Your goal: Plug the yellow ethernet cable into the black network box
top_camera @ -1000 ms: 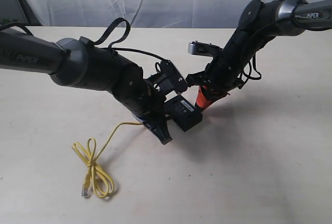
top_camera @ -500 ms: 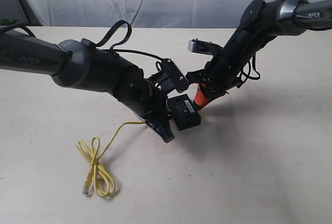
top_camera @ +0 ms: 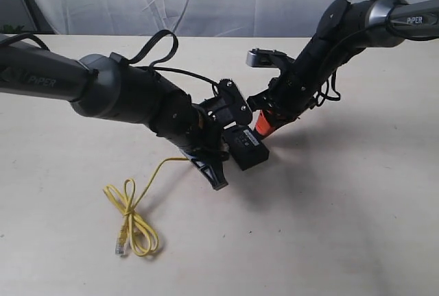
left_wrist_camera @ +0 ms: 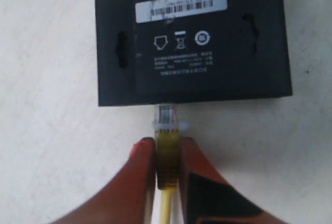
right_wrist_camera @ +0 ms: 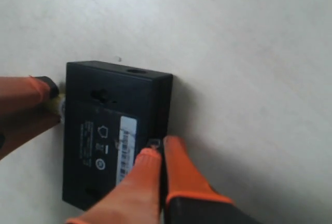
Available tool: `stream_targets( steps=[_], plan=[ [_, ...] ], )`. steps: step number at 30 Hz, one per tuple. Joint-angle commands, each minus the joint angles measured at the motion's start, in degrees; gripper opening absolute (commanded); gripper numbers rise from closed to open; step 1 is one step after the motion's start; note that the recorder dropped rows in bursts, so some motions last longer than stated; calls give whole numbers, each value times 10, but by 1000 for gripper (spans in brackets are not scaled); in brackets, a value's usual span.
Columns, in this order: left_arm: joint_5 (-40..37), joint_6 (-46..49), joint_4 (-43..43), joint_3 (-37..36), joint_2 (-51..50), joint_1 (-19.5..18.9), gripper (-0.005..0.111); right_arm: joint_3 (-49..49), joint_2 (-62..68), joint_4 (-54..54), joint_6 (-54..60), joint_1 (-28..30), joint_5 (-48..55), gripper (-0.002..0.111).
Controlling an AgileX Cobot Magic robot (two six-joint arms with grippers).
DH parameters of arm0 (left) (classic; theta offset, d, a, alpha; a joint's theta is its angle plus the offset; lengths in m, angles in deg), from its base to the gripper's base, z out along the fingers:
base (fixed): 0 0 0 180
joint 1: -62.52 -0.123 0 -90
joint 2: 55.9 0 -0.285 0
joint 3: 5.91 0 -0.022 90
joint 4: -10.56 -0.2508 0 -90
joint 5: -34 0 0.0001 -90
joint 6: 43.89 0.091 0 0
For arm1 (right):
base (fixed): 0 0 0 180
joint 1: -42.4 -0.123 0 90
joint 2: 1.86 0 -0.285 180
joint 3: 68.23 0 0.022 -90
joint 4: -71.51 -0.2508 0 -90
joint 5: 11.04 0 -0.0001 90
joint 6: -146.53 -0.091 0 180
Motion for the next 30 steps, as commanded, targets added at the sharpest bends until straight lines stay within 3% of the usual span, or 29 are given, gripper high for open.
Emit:
stream_targets(
  steps=[1,13,21,30],
  plan=[
    [10,-1,23,-1,-10,4,0,3,-3,-16,6,1,9,-1],
    [-18,-1,50,-1,-9,4,0,3,-3,-14,39,1,8,-1],
    [-16,0,50,-1,-9,4,0,3,-3,20,230,3,26,-1],
    [-16,5,46,-1,-8,4,0,3,-3,3,270,3,-11,-1]
  ],
)
